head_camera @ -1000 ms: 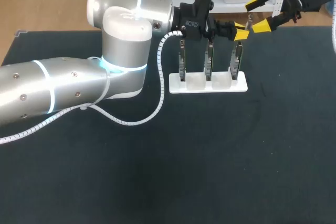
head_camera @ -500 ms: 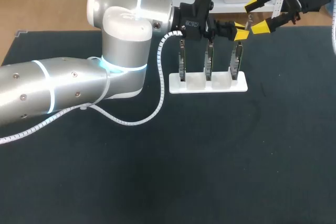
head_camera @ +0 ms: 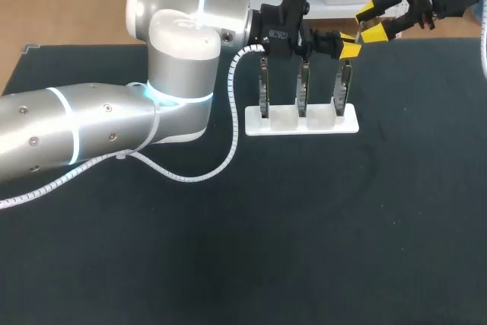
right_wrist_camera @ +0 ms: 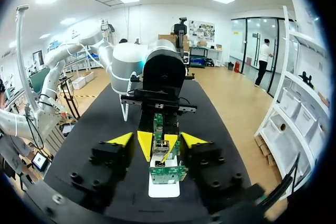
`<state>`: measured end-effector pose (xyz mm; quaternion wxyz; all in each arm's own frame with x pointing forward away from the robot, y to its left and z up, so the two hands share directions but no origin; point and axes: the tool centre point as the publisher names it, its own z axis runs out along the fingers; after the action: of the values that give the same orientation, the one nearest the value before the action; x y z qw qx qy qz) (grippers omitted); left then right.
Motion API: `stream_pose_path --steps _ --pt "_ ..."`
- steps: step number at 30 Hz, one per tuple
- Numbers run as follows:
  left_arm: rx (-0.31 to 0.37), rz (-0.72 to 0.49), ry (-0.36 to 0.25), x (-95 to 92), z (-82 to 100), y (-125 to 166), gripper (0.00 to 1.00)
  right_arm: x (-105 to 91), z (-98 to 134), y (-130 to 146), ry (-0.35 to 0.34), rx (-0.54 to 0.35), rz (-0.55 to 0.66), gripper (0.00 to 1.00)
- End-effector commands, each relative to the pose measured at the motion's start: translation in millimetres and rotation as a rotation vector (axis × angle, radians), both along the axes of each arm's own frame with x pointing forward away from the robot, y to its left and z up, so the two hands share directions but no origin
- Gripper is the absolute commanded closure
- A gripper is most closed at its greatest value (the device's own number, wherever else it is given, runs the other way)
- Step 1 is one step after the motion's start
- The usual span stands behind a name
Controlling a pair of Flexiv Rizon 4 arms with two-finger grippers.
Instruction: Pick up the optical module with the left hand, and insert it into the network port with the right hand.
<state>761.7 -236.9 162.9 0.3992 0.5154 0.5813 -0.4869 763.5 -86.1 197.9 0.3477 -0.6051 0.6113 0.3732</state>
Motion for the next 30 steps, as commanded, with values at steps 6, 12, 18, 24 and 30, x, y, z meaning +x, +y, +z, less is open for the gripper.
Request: stream_pose_path --steps 6,12,18,24,30 --pt "-0.002 -0.003 -0.001 1.8 -0.9 -0.6 1.0 -1.9 -0.5 0.2 0.002 -0.004 -0.001 1.0" --pt "-0.002 -0.003 -0.001 1.8 -0.9 -0.6 1.0 -1.5 -0.7 1.0 0.003 -0.003 0.002 1.0" --pt "-0.002 -0.003 -0.001 1.8 -0.9 -0.6 0.57 -1.0 -0.7 2.1 0.0 -0.006 0.006 1.0" --pt "-0.002 -0.003 -0.001 1.8 -0.9 -0.6 0.0 -0.9 0.4 1.0 -0.001 -0.014 0.014 1.0" --pt "-0.002 -0.003 -0.001 1.8 -0.9 -0.6 0.0 -0.7 0.8 1.0 -0.006 -0.013 0.013 1.0"
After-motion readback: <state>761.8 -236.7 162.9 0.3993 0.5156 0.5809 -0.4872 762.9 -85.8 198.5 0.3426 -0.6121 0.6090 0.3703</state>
